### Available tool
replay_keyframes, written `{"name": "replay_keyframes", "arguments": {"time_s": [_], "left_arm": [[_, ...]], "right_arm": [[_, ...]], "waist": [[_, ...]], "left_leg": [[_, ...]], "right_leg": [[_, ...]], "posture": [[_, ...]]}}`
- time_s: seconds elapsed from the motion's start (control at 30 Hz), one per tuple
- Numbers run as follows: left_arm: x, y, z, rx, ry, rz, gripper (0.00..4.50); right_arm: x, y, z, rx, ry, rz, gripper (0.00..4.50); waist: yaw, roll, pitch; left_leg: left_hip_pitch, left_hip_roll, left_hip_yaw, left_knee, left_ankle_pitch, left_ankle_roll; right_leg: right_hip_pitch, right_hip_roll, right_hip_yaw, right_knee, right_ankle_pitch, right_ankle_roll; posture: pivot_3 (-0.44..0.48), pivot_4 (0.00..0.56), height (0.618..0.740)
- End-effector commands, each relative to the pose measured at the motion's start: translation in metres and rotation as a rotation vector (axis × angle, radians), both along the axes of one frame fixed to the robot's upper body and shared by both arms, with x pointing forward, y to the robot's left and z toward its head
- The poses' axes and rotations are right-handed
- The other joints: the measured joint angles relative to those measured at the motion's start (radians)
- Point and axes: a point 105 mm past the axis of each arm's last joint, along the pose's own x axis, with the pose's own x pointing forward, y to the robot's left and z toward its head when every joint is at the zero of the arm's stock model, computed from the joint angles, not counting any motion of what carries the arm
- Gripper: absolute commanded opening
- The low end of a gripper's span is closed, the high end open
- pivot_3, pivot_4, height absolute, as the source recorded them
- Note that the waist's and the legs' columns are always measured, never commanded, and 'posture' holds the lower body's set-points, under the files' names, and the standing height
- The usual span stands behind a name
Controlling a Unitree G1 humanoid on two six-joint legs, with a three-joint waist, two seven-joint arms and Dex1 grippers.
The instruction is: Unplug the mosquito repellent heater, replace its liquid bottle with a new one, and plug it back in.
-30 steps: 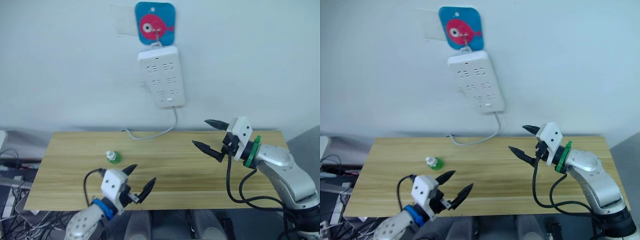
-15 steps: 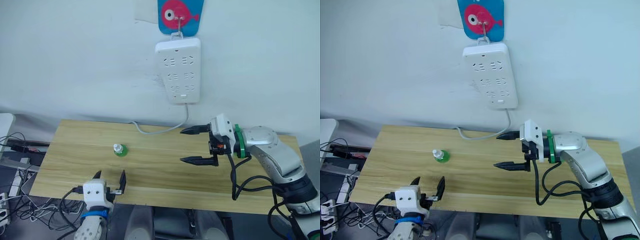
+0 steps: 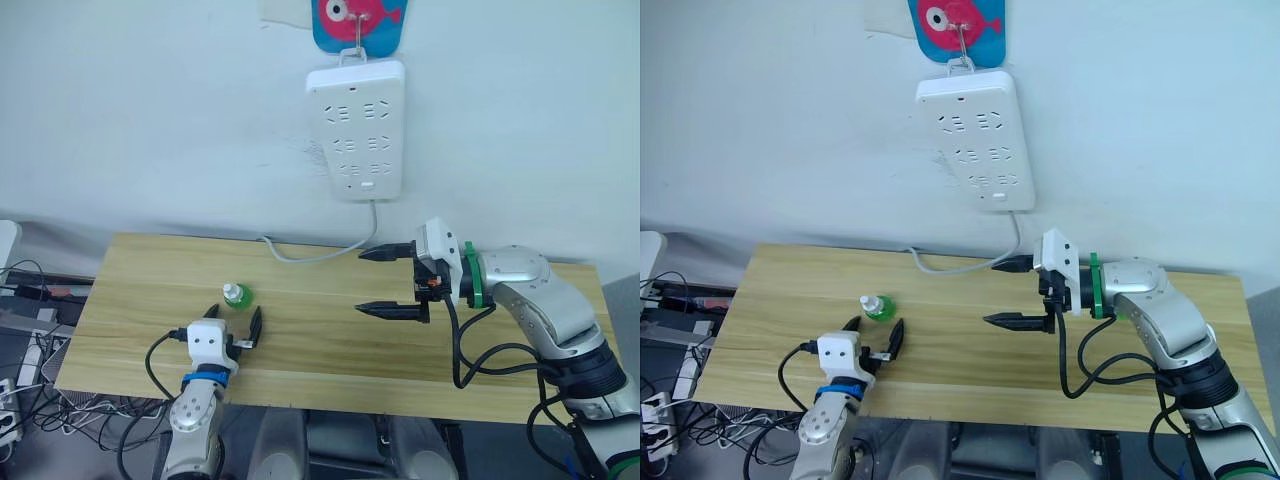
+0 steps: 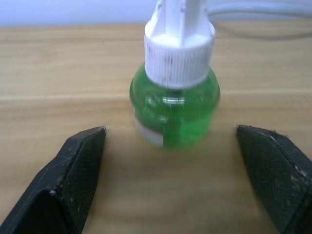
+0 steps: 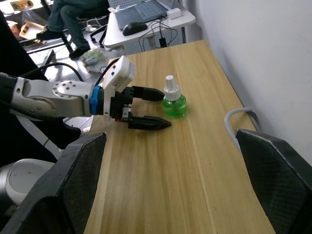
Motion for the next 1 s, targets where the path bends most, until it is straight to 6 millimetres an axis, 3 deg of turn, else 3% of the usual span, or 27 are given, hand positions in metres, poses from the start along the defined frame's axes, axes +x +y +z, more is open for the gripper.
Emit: {"name": "replay_keyframes", "arguments": {"time_s": [0.03, 0.13, 0.27, 0.4, 0.5, 0.57, 0.7, 0.8, 1.0], "left_arm": [[0.004, 0.007, -0.008, 0.001, 0.016, 0.009, 4.5], [0.01, 0.003, -0.006, -0.004, 0.0, -0.004, 4.5], [0.012, 0.004, -0.006, -0.01, -0.011, -0.001, 3.66], [0.008, 0.001, -0.008, -0.012, -0.015, -0.005, 2.42], [0.004, -0.002, -0.007, -0.006, -0.01, -0.013, 2.28], [0.004, -0.021, 0.006, 0.052, -0.02, -0.126, 2.28], [0.0, -0.076, 0.058, 0.132, -0.066, -0.473, 2.28], [-0.009, -0.105, 0.089, 0.159, -0.056, -0.687, 2.28], [-0.021, -0.147, 0.119, 0.197, 0.01, -1.063, 2.28]], "right_arm": [[-0.005, 0.003, 0.015, 0.034, -0.038, 0.005, 4.44], [-0.005, 0.003, 0.016, 0.037, -0.033, -0.008, 4.44], [-0.004, 0.002, 0.018, 0.044, -0.023, -0.035, 4.5], [-0.002, 0.002, 0.018, 0.05, -0.025, -0.048, 4.5], [0.0, 0.002, 0.018, 0.051, -0.033, -0.066, 4.5], [0.003, -0.001, 0.017, 0.047, -0.039, -0.096, 4.5], [-0.002, -0.006, 0.013, 0.052, -0.024, -0.122, 4.5], [-0.007, -0.006, 0.007, 0.06, -0.01, -0.118, 4.5], [-0.01, 0.007, 0.003, 0.11, -0.033, -0.156, 4.5]], "waist": [[-0.001, 0.0, 0.0], [-0.001, 0.0, 0.0], [-0.002, 0.0, 0.0], [-0.003, 0.0, 0.0], [-0.004, 0.0, 0.0], [-0.005, 0.0, 0.0], [0.004, 0.0, 0.0], [0.009, 0.0, 0.0], [-0.01, 0.001, -0.002]], "left_leg": [[0.0, 0.0, 0.0, 0.0, 0.0, 0.0], [0.0, 0.0, 0.0, 0.0, 0.0, 0.0], [0.0, 0.0, 0.0, 0.0, 0.001, -0.002], [0.0, 0.0, 0.0, 0.0, 0.001, -0.002], [0.0, 0.0, 0.0, 0.0, 0.001, -0.002], [0.0, 0.001, 0.0, -0.001, 0.001, -0.002], [-0.006, 0.001, 0.0, 0.0, 0.003, -0.005], [-0.007, 0.001, -0.003, 0.0, 0.005, -0.008], [-0.007, 0.0, -0.001, -0.001, 0.005, -0.009]], "right_leg": [[0.0, 0.0, 0.0, 0.0, 0.0, 0.0], [0.0, 0.0, 0.0, 0.0, 0.0, 0.0], [-0.001, 0.0, 0.0, 0.0, 0.0, 0.0], [-0.001, 0.0, 0.0, 0.0, 0.0, 0.0], [-0.001, 0.0, 0.0, 0.0, 0.0, 0.0], [-0.002, 0.0, 0.001, 0.0, 0.0, 0.0], [-0.007, 0.0, 0.0, 0.001, 0.0, 0.0], [-0.008, 0.0, -0.003, 0.002, 0.0, 0.0], [-0.009, 0.001, -0.002, 0.002, 0.0, 0.0]], "posture": [[0.039, 0.406, 0.74], [0.038, 0.405, 0.74], [0.027, 0.401, 0.74], [0.023, 0.393, 0.74], [0.021, 0.386, 0.74], [0.023, 0.374, 0.74], [0.037, 0.355, 0.74], [0.031, 0.336, 0.74], [-0.015, 0.302, 0.74]]}}
